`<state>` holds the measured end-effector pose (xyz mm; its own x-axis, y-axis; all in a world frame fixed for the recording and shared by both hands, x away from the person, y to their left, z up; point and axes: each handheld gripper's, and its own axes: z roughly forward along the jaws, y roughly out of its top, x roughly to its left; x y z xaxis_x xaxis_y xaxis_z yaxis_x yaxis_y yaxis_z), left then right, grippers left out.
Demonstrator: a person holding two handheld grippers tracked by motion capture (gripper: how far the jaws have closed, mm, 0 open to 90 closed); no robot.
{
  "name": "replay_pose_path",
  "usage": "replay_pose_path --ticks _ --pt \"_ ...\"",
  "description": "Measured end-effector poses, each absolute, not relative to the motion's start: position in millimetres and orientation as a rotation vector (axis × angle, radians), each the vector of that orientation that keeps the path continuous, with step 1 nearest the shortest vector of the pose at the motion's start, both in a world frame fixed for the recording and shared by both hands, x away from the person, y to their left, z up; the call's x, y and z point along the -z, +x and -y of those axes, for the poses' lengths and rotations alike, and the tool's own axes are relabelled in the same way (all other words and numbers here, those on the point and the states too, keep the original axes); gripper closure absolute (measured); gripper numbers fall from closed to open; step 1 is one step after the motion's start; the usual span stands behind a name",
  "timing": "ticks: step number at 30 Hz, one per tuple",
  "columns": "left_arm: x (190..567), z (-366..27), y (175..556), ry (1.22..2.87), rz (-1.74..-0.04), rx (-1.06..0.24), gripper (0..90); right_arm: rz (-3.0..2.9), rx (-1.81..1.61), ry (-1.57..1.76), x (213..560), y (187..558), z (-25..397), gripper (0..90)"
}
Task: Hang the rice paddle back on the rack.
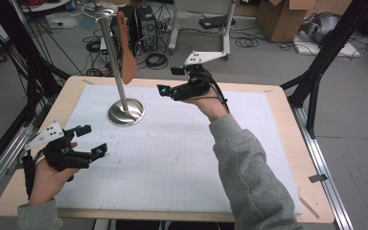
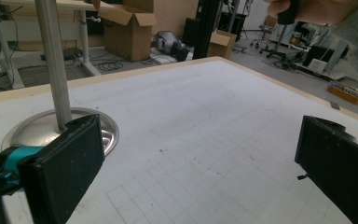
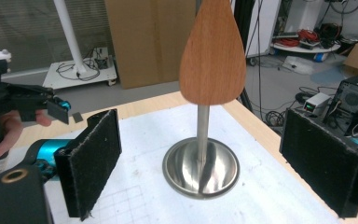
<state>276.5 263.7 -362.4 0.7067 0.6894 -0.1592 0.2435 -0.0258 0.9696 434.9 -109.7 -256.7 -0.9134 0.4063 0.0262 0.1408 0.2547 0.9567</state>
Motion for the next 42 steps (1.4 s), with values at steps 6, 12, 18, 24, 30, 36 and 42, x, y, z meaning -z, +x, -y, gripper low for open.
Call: replay_pose_path --ticks 6,12,18,24,30,36,42 --pt "363.2 -255.8 280.7 1.609 -0.767 -0.411 1.8 -2.313 -1.71 0.53 265.3 426.6 123.7 11.4" --pt "362.5 -254.3 283.5 1.603 -0.766 -0.409 1.8 -2.308 -1.699 0.544 273.0 418.5 136.2 11.5" --pt "361.1 -256.0 286.9 1.591 -0.77 -0.413 1.8 -2.288 -1.708 0.559 279.7 412.6 149.2 11.5" --pt "361.1 -256.8 289.8 1.588 -0.775 -0.416 1.8 -2.269 -1.715 0.602 287.1 407.0 166.0 11.5" --pt "360.1 -255.9 290.4 1.588 -0.773 -0.419 1.8 -2.249 -1.711 0.639 295.1 400.4 182.5 11.5" --pt "360.7 -252.0 292.0 1.598 -0.771 -0.417 1.8 -2.236 -1.724 0.67 304.0 394.6 195.9 11.5" --pt "361.4 -248.9 292.8 1.607 -0.77 -0.419 1.8 -2.216 -1.71 0.683 310.6 387.6 207.6 11.5"
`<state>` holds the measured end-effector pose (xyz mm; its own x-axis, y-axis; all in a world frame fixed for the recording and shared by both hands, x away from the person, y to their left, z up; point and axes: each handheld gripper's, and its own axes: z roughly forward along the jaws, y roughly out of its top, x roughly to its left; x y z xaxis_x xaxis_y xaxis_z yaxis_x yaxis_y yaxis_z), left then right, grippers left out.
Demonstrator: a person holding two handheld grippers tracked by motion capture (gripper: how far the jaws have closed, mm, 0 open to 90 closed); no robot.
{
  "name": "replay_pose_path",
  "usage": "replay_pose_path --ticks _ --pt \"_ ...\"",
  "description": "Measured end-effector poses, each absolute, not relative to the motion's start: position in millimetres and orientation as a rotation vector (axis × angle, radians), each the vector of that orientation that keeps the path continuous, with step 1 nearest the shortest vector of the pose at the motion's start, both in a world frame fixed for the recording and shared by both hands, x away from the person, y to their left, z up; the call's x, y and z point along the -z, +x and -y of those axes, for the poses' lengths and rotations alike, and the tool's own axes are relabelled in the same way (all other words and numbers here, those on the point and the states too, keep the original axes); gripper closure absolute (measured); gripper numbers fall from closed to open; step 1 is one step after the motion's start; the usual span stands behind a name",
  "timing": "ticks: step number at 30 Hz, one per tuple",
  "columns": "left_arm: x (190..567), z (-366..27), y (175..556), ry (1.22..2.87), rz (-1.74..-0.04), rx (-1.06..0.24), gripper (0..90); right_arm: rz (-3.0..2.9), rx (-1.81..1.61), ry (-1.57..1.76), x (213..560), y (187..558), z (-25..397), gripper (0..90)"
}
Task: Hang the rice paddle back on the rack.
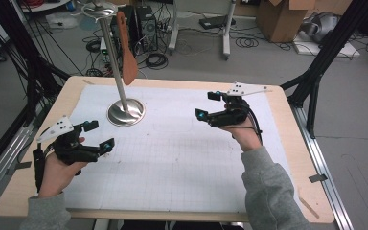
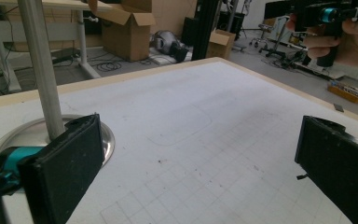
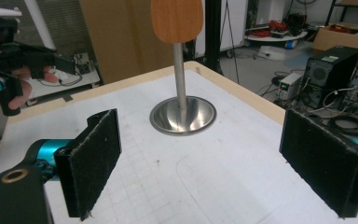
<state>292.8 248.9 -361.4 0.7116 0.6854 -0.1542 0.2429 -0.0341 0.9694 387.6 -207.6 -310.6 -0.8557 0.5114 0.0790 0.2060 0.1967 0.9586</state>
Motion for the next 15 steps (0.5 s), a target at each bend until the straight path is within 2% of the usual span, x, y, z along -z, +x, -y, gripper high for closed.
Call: replay_pose_path --ticks 15 --pt "364.7 -241.4 296.3 1.63 -0.77 -0.408 1.8 -2.2 -1.683 0.693 327.2 369.0 229.2 11.4"
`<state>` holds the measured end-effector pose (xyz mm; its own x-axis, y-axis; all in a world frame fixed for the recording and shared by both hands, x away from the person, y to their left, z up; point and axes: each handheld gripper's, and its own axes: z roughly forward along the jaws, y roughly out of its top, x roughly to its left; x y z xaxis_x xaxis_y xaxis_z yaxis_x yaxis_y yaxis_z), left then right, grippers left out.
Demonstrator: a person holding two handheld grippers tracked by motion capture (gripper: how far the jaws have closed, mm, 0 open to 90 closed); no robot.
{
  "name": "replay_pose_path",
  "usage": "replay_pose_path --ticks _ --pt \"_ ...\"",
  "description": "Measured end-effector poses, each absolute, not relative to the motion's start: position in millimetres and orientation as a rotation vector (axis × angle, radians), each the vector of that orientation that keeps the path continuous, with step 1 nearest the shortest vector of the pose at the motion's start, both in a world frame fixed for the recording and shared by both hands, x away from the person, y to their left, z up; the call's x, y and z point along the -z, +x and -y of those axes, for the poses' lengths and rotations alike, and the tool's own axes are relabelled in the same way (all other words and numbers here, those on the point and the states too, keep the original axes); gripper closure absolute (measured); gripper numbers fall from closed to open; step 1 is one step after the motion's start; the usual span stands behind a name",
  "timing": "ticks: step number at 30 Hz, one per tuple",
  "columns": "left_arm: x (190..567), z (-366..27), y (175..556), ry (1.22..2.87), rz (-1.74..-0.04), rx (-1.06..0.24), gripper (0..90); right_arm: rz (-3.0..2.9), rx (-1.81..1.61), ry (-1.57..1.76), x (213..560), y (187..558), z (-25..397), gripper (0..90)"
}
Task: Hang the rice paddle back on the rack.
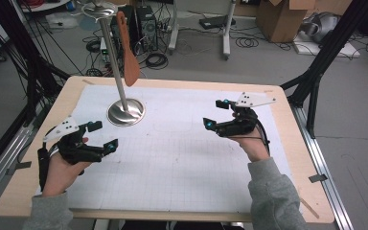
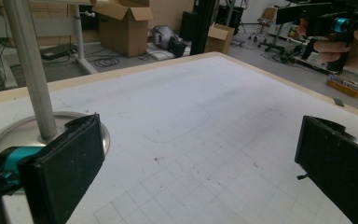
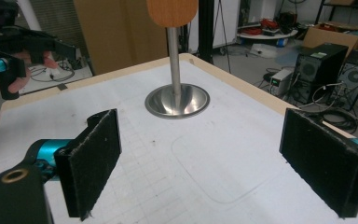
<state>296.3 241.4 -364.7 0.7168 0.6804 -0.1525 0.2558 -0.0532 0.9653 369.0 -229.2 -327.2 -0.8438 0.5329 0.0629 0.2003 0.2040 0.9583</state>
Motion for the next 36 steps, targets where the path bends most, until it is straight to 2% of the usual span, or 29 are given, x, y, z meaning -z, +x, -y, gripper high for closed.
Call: replay_pose_path --ticks 24,36 --pt "368.0 -235.6 298.3 1.643 -0.767 -0.406 1.8 -2.126 -1.693 0.802 358.2 352.0 273.3 11.4" --pt "368.7 -236.0 298.0 1.646 -0.772 -0.408 1.8 -2.112 -1.653 0.835 361.8 344.5 287.6 11.4"
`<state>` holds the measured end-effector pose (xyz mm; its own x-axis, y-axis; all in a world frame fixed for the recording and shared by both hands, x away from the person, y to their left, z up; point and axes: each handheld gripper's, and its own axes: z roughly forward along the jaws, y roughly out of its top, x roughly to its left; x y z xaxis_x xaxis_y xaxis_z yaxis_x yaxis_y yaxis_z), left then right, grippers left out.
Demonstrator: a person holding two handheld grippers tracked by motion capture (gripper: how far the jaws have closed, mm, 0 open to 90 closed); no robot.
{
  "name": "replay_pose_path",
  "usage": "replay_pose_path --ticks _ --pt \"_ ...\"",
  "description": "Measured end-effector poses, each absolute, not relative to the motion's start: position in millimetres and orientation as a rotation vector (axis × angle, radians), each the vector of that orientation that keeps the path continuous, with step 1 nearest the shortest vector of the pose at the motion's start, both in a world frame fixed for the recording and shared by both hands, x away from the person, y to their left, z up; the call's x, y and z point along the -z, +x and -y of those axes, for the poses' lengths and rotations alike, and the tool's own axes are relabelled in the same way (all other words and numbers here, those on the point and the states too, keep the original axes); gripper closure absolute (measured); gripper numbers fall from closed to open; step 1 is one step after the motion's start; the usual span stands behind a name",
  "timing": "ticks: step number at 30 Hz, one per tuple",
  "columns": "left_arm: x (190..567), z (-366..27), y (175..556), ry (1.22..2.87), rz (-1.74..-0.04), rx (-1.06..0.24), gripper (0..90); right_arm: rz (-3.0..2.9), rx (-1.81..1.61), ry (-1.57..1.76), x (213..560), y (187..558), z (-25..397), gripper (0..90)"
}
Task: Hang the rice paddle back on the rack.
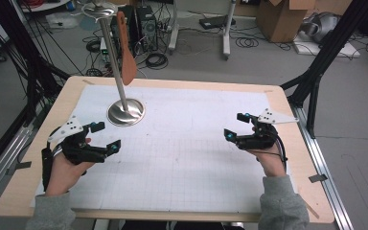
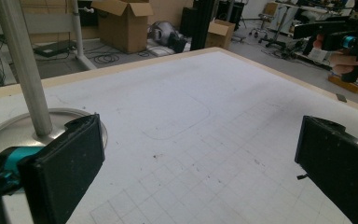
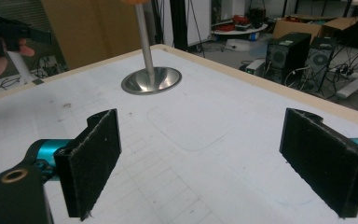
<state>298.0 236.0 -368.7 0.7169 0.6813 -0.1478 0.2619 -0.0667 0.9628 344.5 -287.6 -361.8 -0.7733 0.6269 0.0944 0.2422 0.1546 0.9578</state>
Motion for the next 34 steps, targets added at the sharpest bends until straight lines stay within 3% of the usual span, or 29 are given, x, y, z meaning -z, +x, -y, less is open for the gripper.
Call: replay_pose_path --ticks 34 --pt "372.1 -251.1 299.2 1.626 -0.826 -0.466 1.8 -1.962 -1.631 1.037 382.3 332.9 345.5 11.4"
